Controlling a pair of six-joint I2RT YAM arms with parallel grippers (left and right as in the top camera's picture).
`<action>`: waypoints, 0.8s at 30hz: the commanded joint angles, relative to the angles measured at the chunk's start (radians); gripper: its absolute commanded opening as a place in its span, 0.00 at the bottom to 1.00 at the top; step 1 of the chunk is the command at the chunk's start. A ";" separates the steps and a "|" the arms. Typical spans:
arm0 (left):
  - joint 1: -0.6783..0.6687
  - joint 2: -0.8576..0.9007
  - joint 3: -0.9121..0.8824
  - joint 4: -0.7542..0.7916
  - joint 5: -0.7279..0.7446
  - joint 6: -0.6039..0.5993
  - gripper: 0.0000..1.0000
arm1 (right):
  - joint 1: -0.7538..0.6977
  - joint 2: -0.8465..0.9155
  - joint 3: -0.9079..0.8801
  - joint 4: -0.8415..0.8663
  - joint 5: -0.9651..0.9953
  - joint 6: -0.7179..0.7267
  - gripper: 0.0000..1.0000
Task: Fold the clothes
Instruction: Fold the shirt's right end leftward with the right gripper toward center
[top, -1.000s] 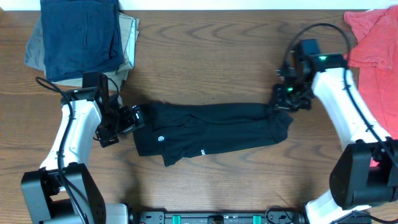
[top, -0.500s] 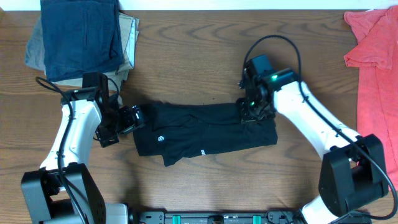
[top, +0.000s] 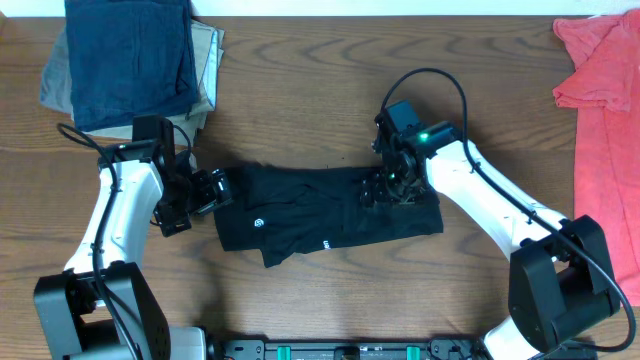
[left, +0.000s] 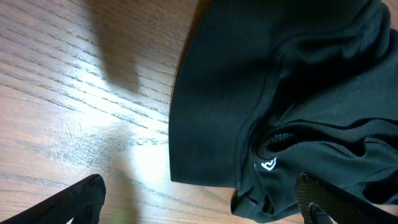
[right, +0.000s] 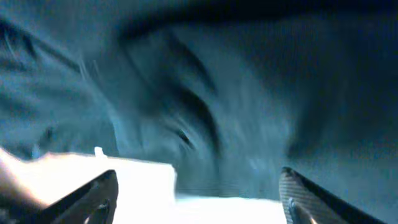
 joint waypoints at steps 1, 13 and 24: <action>0.002 -0.001 -0.007 -0.002 0.009 0.010 0.98 | -0.052 -0.010 0.096 -0.066 0.000 -0.058 0.84; 0.002 -0.001 -0.007 -0.002 0.009 0.010 0.98 | -0.135 -0.008 0.077 -0.134 0.084 -0.100 0.26; 0.002 -0.001 -0.007 -0.002 0.009 0.010 0.98 | -0.036 -0.008 -0.226 0.245 -0.063 0.025 0.03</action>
